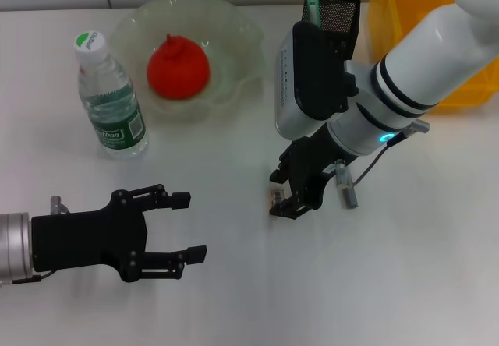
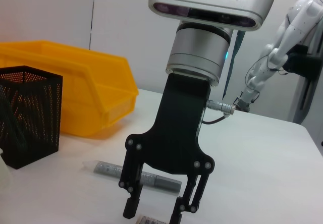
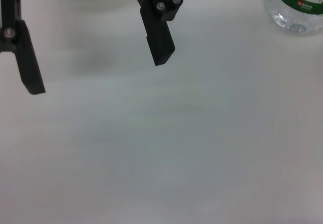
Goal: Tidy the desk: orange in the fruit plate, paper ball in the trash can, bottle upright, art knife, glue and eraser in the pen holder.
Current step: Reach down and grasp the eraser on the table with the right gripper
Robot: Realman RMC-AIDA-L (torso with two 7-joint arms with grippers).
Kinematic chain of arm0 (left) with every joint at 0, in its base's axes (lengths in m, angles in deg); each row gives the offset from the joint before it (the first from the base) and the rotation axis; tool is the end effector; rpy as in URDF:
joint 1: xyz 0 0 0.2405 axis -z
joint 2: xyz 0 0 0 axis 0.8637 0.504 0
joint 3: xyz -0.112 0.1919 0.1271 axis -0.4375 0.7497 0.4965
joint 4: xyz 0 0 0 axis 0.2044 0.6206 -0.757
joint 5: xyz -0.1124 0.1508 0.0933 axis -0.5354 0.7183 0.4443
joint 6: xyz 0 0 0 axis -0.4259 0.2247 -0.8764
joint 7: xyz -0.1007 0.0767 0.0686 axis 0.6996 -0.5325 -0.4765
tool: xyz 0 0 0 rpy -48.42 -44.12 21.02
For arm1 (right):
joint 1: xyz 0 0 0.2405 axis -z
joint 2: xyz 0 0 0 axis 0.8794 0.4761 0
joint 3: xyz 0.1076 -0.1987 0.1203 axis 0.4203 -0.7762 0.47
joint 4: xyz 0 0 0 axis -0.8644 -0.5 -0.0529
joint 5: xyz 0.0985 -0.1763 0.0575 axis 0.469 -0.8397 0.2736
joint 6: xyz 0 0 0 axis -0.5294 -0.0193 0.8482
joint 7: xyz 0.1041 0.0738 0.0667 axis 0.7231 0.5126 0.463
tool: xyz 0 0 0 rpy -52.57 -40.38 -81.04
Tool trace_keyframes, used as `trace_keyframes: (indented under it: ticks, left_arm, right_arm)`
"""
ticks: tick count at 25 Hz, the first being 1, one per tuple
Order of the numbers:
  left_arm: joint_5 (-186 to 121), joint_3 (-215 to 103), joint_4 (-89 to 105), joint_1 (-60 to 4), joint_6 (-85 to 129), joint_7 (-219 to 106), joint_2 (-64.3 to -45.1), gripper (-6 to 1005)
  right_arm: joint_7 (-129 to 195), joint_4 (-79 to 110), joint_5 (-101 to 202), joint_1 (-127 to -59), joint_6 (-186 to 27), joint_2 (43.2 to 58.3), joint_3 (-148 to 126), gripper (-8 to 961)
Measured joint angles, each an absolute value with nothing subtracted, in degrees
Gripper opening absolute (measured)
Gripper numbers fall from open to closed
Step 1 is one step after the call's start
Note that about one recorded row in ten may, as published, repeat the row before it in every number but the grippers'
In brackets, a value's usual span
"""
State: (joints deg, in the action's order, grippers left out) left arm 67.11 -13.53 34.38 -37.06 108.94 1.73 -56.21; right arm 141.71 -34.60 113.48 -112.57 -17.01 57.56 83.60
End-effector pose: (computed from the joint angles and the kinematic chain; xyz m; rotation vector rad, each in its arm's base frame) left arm -0.3013 0.2609 -0.0222 -2.8687 -0.4100 -0.7212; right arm 0.1457 0.3706 -0.0990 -3.0415 0.0457 -0.5211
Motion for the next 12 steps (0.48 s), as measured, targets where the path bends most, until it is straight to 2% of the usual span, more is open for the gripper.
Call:
trace_keyframes:
  ticks: [2,12]
  left_arm:
    - [67.06,-13.6,34.49,-37.06,108.87,1.79,-56.42,847]
    - [67.06,-13.66,34.63,-36.94,108.74,1.99,-56.65,847]
  right_arm:
    - [141.32,-34.42,113.74,-112.59,-17.1,57.6,83.58,560]
    - [141.19,-33.66,114.07,-112.65,-17.91,57.65,82.58,492]
